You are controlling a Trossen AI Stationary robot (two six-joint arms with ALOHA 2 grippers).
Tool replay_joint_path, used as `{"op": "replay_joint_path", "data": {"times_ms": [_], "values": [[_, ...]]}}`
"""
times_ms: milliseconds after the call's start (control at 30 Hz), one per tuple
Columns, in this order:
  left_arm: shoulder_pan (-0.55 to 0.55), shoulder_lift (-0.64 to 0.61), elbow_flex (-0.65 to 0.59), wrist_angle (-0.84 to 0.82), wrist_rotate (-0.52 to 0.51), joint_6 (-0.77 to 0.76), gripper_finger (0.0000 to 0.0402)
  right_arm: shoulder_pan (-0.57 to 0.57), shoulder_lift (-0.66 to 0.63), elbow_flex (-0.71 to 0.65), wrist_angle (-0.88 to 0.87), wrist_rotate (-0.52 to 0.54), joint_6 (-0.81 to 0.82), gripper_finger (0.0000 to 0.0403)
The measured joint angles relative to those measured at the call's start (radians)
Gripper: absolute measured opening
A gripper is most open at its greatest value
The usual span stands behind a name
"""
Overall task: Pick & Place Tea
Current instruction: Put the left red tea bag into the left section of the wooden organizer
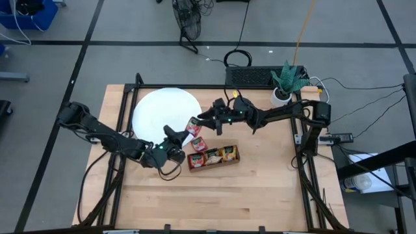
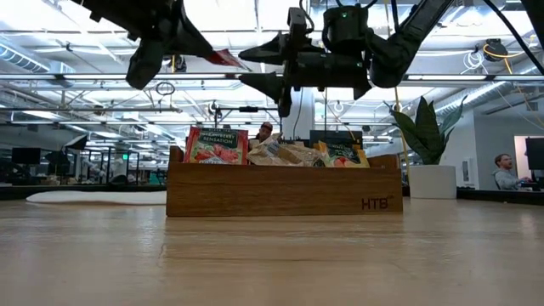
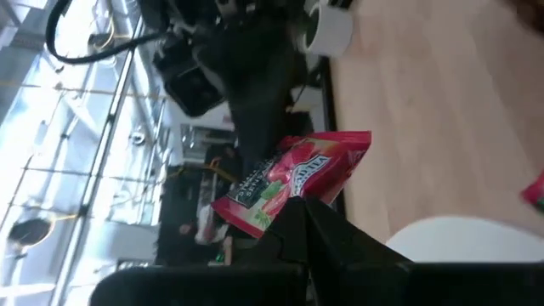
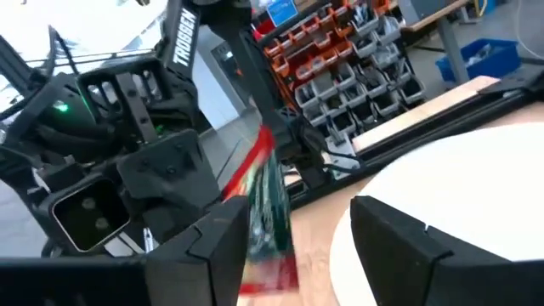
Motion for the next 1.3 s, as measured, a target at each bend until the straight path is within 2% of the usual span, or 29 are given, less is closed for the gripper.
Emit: {"op": "replay_joint_path", "data": {"times_ms": [133,267,333,433,500,633,800,867,967,1033,1133,1300], "values": [[0.012,0.000,0.000,0.024,0.025,0.014,0.0000,0.002,0.000,0.000,-0.004,-0.014,0.000,0.0179],[0.033,0.000,0.000,0.031,0.028,0.026,0.0000,0.007,0.000,0.000,-0.006,-0.079,-0.004,0.0151],[0.044,0.000,0.000,0.031,0.034,0.025,0.0000,0.017,0.000,0.000,-0.009,-0.083,-0.032,0.0122],[0.053,0.000,0.000,0.032,0.072,0.017,0.0000,0.029,0.000,0.000,-0.009,-0.126,-0.114,0.0043],[0.055,0.000,0.000,0.035,0.087,0.009,0.0000,0.040,0.000,0.000,-0.009,-0.126,-0.164,0.0013],[0.056,-0.001,0.000,0.034,0.084,-0.020,0.0000,0.059,-0.002,0.000,0.018,-0.066,-0.223,0.0001],[0.056,-0.001,0.001,0.031,0.078,-0.246,0.0015,0.074,-0.069,0.000,-0.062,0.033,-0.358,0.0000],[0.051,-0.001,0.001,0.020,0.071,-0.323,0.0026,0.087,-0.109,0.000,-0.130,0.112,-0.444,0.0000],[0.047,-0.001,0.001,0.019,0.076,-0.442,0.0040,0.118,-0.167,0.000,-0.253,0.292,-0.587,0.0000],[0.048,-0.001,0.001,0.012,0.099,-0.501,0.0046,0.142,-0.192,0.000,-0.296,0.365,-0.657,0.0000],[0.056,-0.001,0.001,0.004,0.101,-0.509,0.0051,0.180,-0.221,0.000,-0.348,0.411,-0.735,0.0000],[0.097,-0.021,0.001,0.043,0.032,-0.580,0.0049,0.228,-0.248,0.000,-0.455,0.451,-0.776,0.0000]]}}
